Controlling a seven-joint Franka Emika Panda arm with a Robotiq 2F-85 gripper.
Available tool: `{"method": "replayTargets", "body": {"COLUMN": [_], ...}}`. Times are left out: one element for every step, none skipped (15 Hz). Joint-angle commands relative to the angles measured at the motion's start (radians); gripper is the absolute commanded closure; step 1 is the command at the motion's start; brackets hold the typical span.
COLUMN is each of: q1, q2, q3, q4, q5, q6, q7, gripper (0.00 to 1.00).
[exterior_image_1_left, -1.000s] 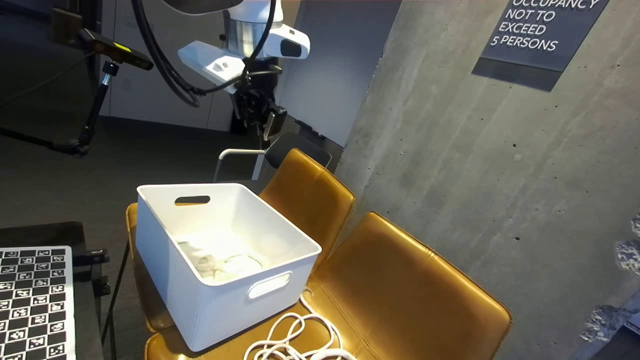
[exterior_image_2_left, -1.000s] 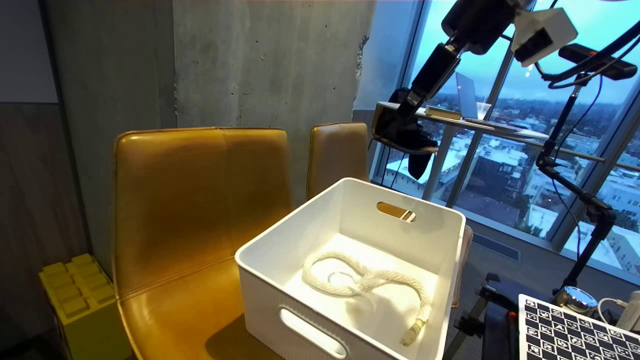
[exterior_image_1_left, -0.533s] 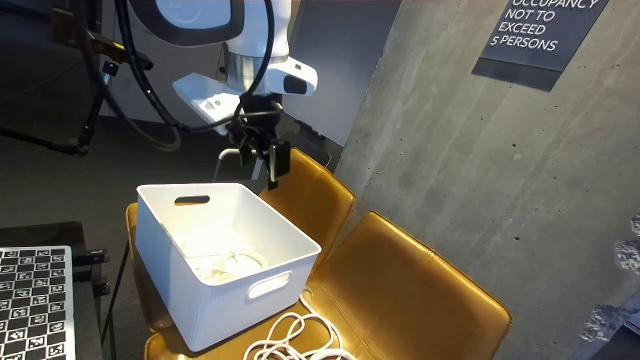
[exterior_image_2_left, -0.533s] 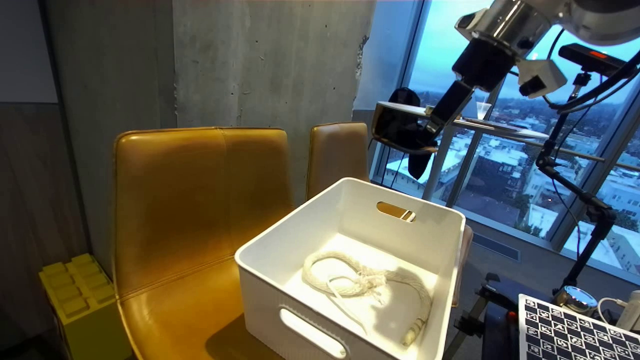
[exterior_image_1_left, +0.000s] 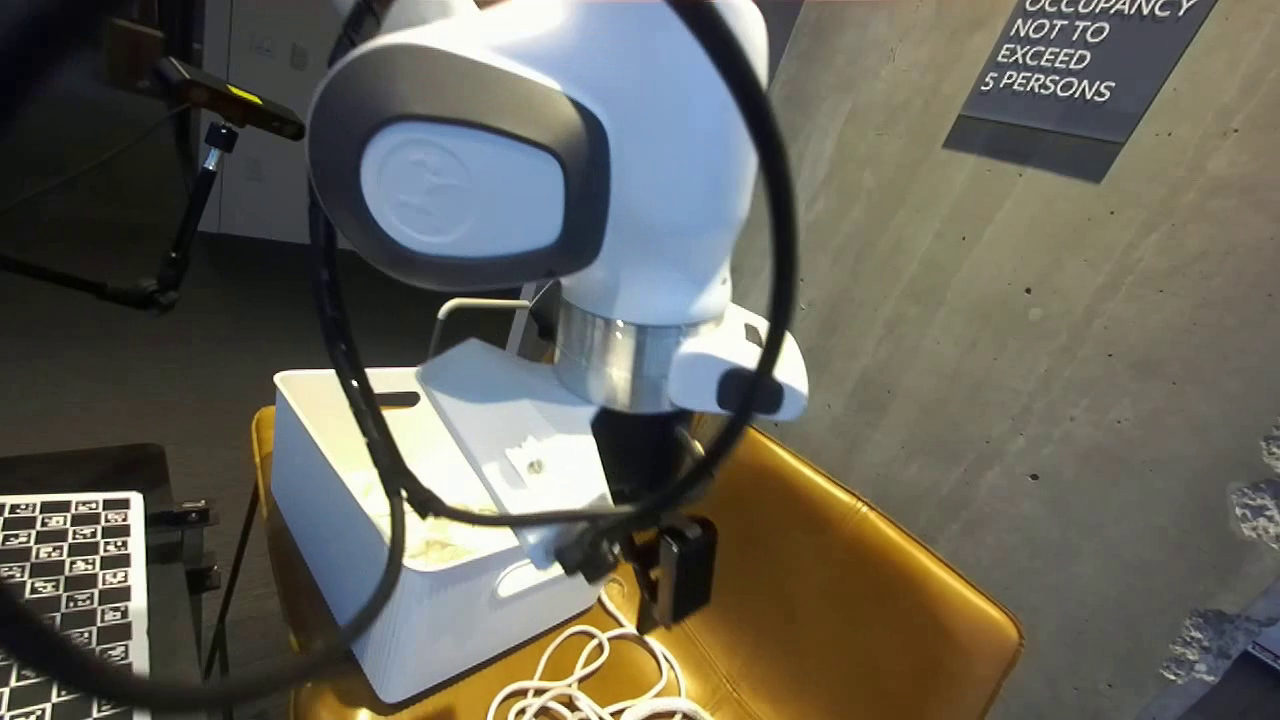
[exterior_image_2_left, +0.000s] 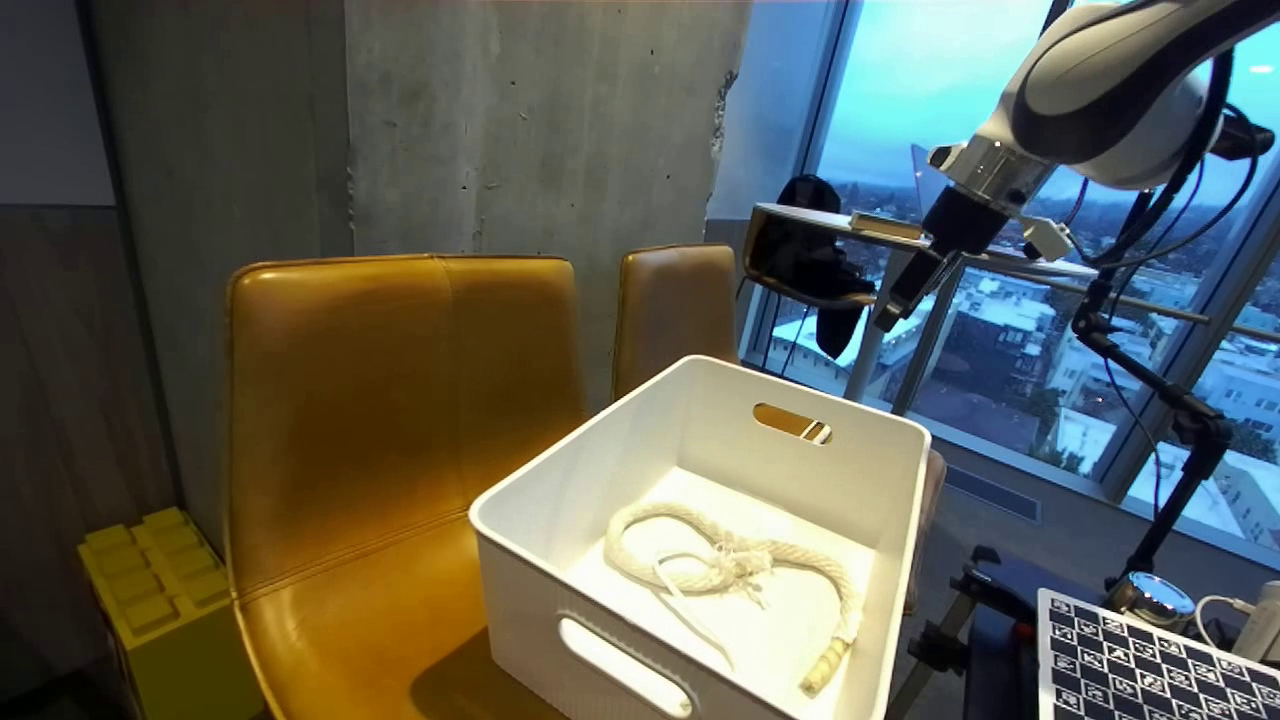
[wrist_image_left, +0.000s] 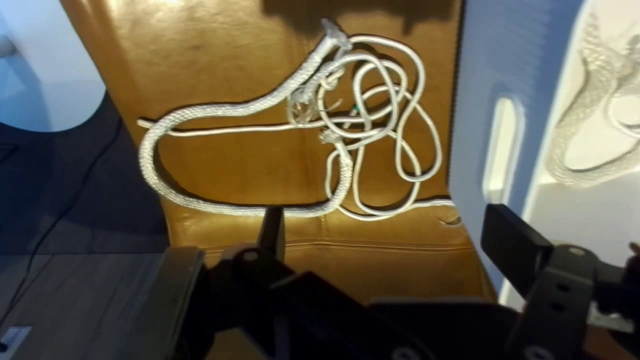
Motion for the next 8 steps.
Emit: {"method": "replayTargets", "body": {"q1": [-0.084,-0.113,-0.134,-0.159,-0.176,-0.191,-0.203,-0.213], "q2": [0.224,0.285,0.331,0.393,0.442,0.492,0.543,0.592], "q3": [0.015,0.028,0.038,0.051,0.062,0.07,0.076,0.082], "q4": [0.203,0.266,0.318,0.386,0.441,0.498,0.555,0.61], "q5": [0.03,0.03,0.015,0.008,-0.004,-0.02,-0.037,-0.054], "q6": [0.014,0.004,-0.005,-0.016,-0.024,-0.032,-0.038,-0.043], "q7": [-0.055,-0.056,-0.042,-0.034,-0.022,-0.01,0.0,0.009], "gripper": [0.0,0.0,0.0,0.0,0.0,0.0,0.0,0.0]}}
